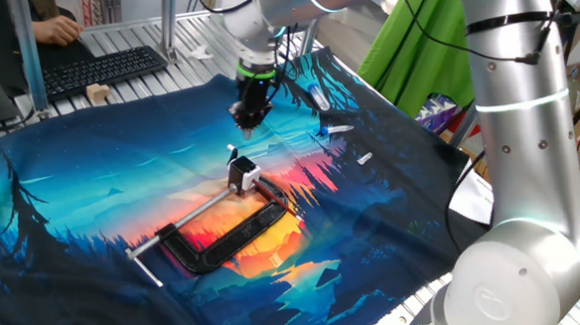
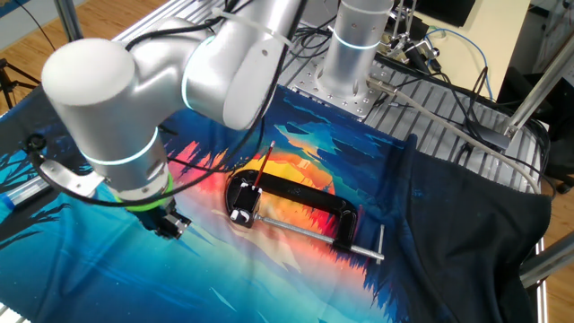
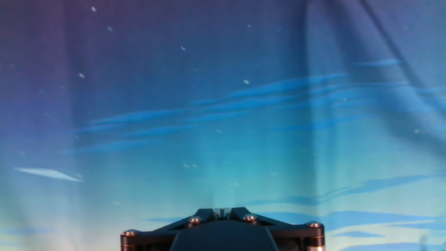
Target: Sharpen the pencil with a pencil sharpener
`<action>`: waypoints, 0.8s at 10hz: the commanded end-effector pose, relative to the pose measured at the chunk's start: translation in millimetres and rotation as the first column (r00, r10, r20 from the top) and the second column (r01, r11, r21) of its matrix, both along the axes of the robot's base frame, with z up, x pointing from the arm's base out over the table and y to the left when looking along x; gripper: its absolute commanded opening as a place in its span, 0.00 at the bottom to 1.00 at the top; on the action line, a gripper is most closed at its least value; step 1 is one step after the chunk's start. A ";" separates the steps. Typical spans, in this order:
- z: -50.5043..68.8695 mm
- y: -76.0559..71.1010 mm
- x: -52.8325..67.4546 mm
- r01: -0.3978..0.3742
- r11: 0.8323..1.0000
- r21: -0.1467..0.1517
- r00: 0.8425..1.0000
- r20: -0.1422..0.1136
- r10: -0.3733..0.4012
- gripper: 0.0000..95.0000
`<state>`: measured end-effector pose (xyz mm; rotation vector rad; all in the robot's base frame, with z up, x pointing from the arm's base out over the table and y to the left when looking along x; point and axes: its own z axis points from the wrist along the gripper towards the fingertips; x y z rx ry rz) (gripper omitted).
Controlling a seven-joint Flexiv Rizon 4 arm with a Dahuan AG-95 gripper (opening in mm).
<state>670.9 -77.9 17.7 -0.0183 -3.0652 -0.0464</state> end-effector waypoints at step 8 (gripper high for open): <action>18.0 125.7 -8.0 0.196 0.980 -0.021 0.980 -0.026 -0.196 0.00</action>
